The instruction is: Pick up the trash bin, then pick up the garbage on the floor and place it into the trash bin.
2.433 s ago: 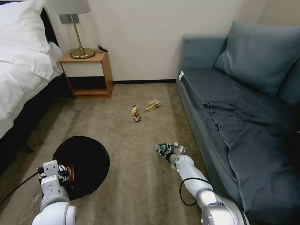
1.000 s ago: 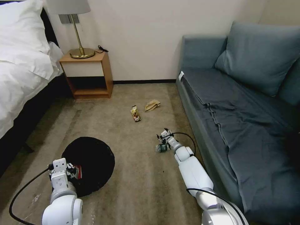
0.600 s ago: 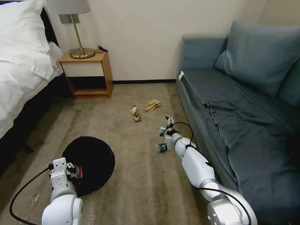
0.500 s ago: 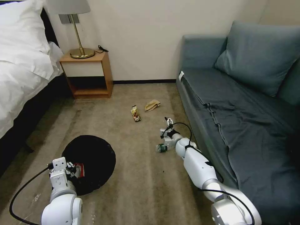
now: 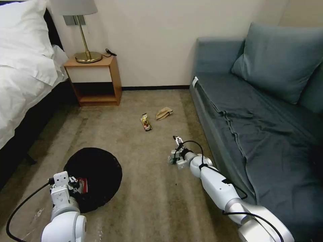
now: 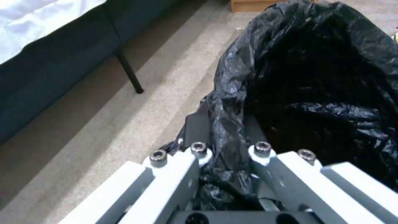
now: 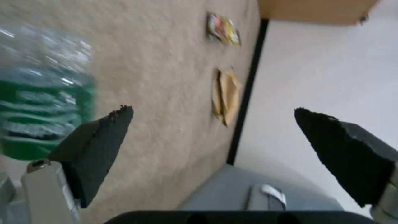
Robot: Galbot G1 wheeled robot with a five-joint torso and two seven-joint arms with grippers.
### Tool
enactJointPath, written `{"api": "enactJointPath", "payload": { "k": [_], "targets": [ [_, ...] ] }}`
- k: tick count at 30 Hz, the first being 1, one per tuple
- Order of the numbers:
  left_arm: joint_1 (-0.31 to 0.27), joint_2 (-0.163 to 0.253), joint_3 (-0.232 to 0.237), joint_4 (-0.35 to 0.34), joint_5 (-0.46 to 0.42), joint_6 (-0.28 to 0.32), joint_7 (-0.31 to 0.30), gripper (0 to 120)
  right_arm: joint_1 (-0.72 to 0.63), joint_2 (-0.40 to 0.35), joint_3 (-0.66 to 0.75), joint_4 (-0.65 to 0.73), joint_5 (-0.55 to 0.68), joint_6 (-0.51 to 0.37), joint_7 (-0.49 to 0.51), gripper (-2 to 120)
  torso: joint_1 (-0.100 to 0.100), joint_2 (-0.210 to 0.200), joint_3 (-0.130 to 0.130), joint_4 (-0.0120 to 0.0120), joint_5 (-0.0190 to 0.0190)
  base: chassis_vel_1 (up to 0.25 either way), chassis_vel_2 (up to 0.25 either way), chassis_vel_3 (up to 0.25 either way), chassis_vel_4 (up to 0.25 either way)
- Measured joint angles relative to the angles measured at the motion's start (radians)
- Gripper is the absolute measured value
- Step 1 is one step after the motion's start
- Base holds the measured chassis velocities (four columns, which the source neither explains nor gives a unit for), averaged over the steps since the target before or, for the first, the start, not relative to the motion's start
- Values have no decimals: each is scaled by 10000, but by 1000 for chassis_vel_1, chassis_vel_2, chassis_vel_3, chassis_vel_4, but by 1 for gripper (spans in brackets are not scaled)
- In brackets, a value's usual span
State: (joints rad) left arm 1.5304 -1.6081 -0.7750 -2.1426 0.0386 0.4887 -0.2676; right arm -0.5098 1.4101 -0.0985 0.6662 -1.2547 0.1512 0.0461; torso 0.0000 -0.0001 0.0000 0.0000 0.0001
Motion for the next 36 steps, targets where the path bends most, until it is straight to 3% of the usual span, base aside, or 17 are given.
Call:
{"api": "enactJointPath", "payload": {
  "k": [15,17,26,36],
  "targets": [
    [195,0,-95,558,204,-730,-4,4,523,-302,-1285,-298,793,929,-1125,100,0,0,0,-1,-1,0,0,0,0],
    [150,0,-82,710,204,-805,-14,4,805,-197,-1443,-405,946,1082,-1636,100,0,0,0,0,-1,0,0,0,0],
    [-113,0,-158,759,178,-566,4,4,1479,-80,-1853,-319,1408,1354,-3309,100,0,0,1,0,-1,0,0,0,0],
    [-235,0,-143,792,222,-416,29,4,2244,-255,-1942,-480,1957,1662,-4348,100,0,0,0,0,-1,0,0,0,0]
  ]
}}
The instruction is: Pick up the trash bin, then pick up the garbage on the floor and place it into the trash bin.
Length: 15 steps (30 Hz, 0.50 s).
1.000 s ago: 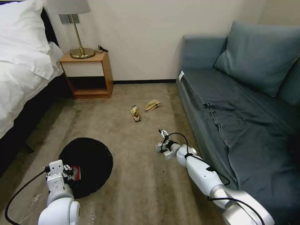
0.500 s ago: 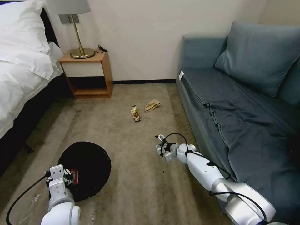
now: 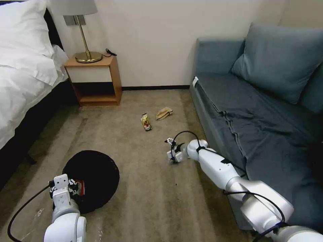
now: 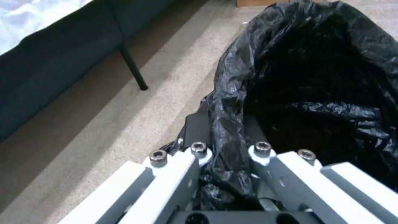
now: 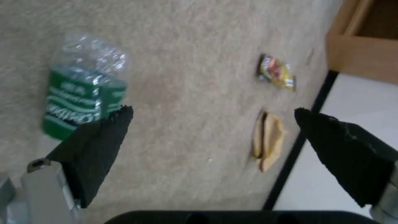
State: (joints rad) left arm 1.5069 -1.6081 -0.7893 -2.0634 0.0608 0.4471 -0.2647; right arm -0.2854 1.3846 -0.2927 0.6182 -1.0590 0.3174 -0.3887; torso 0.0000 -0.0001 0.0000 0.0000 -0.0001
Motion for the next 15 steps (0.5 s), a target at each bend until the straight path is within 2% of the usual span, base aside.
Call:
{"api": "enactJointPath", "payload": {
  "k": [8,15],
  "targets": [
    [-108,0,126,65,51,-23,7,4,-293,98,360,-352,261,550,-775,100,0,0,0,-1,1,0,0,0,0],
    [-127,0,203,41,102,-28,16,4,-309,401,518,-836,262,708,-934,100,0,0,0,0,1,0,0,0,0]
  ]
}}
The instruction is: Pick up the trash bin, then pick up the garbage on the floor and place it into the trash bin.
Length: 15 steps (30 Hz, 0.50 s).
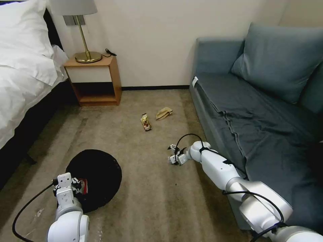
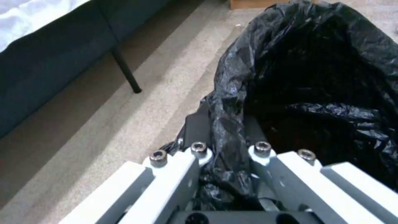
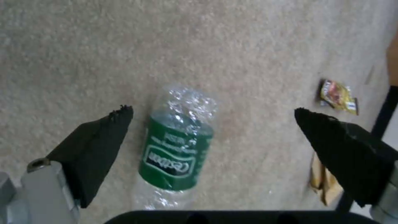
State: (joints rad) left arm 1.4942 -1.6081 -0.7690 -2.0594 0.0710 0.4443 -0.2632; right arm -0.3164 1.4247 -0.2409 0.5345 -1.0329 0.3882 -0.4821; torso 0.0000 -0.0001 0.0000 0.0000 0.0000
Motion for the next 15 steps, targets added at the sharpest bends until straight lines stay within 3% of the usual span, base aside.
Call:
{"api": "enactJointPath", "payload": {
  "k": [15],
  "targets": [
    [200,0,-22,-246,-20,-142,35,4,574,524,346,-1559,71,-213,291,100,0,0,0,-1,0,0,0,0,0]
  ]
}}
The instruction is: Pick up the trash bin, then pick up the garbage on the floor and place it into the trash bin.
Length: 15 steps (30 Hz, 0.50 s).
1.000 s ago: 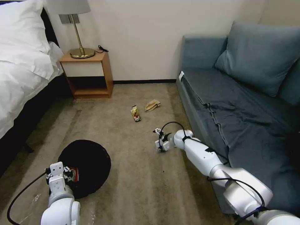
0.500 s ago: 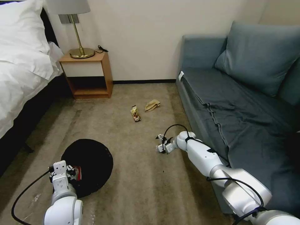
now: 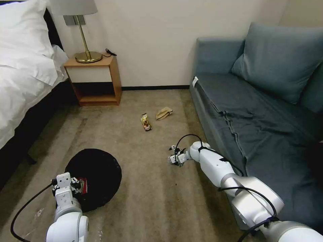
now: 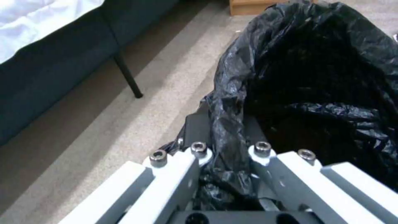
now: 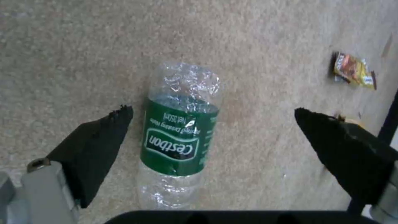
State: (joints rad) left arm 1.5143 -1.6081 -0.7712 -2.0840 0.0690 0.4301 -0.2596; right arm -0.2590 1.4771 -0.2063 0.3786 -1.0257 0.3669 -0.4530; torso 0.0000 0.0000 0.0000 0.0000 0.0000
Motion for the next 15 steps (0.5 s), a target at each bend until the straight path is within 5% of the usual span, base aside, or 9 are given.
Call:
{"api": "enactJointPath", "payload": {
  "k": [15],
  "targets": [
    [-38,0,-30,-6,4,-34,27,4,315,624,214,-1205,1342,-730,-596,100,0,0,0,1,0,0,0,0,0]
  ]
}}
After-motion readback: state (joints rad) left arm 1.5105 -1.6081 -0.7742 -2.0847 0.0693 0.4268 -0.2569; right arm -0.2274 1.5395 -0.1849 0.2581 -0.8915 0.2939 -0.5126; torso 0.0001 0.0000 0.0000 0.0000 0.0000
